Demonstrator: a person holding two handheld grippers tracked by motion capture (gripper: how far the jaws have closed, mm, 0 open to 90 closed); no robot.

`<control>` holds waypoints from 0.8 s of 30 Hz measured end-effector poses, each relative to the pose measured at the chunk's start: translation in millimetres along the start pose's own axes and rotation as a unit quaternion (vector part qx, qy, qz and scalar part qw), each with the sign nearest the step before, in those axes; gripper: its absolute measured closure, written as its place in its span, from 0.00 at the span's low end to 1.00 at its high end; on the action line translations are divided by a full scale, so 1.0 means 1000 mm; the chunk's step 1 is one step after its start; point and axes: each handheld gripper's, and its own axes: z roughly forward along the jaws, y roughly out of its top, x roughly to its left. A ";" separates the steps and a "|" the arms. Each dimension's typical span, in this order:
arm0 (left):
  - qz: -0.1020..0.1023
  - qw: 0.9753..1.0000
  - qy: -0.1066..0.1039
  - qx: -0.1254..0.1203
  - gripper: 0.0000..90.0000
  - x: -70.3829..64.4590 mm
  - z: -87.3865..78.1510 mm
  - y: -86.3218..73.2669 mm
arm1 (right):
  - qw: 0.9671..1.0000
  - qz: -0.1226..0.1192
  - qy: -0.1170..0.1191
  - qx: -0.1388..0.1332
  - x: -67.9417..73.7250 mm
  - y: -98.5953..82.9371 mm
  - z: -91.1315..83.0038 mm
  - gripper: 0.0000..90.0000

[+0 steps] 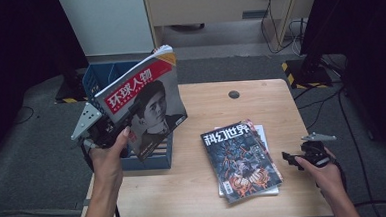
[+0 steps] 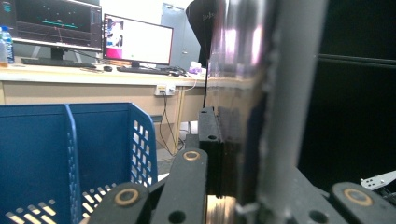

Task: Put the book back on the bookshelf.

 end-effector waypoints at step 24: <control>-0.001 1.000 0.018 -0.005 0.96 0.016 -0.020 0.003 | 1.000 0.000 0.001 0.006 0.001 0.000 0.001 0.15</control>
